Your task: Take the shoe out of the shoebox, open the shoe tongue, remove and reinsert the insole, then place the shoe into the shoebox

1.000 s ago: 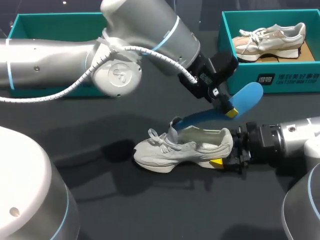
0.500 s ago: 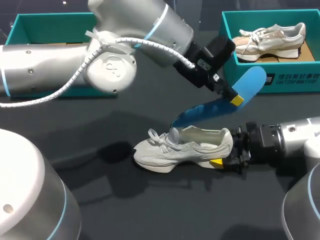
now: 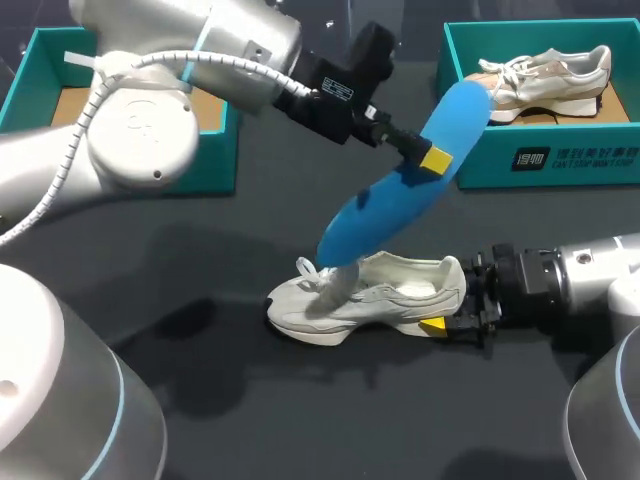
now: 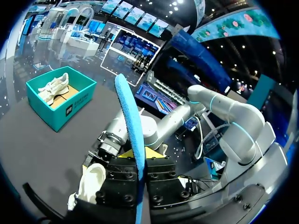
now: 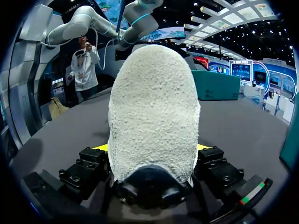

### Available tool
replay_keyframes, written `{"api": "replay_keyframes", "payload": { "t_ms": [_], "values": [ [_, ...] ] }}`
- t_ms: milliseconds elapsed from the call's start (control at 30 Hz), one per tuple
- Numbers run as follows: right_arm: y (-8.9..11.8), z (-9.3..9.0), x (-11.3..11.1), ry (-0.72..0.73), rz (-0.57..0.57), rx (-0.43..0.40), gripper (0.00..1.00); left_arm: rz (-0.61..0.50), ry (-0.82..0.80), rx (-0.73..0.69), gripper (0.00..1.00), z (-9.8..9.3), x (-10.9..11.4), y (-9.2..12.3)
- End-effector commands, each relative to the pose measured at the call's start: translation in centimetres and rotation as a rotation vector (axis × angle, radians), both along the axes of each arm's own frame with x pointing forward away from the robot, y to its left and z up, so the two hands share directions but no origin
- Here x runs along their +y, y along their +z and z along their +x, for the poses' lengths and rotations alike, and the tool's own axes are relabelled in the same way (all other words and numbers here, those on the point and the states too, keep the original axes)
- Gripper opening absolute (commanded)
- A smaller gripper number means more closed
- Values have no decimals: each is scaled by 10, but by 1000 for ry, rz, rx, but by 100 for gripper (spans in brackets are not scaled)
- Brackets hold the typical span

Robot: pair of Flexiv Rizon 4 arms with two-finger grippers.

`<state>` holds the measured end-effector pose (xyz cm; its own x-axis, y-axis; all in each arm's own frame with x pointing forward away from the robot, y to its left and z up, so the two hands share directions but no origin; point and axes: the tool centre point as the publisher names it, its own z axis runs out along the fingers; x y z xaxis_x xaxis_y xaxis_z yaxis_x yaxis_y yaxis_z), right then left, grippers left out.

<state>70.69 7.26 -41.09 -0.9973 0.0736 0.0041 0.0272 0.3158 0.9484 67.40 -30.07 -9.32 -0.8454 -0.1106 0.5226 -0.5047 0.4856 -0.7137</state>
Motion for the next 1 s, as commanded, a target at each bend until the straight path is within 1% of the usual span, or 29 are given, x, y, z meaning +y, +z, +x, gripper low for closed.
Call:
{"api": "replay_keyframes", "payload": {
  "t_ms": [33, 200, 300, 400, 533, 967, 1000],
  "values": [
    [0, 0, 1, -1, -3, 0, 0, -2, 1, -1, 0, -1, 7, 1],
    [0, 0, 1, -1, -3, 0, 0, -2, 1, -1, 0, -1, 7, 1],
    [0, 0, 1, -1, -3, 0, 0, -107, 27, 27, 0, -5, 17, 16],
    [0, 0, 1, -1, -3, 0, 0, -212, 73, -6, 0, -10, 23, 31],
    [0, 0, 1, -1, -3, 0, 0, -350, 130, 11, 0, -13, 29, 50],
    [0, 0, 1, -1, -3, 0, 0, -350, 130, 11, 0, -13, 29, 50],
    [0, 0, 1, -1, -3, 0, 0, -356, 128, -1, 0, -17, 33, 50]
  ]
}}
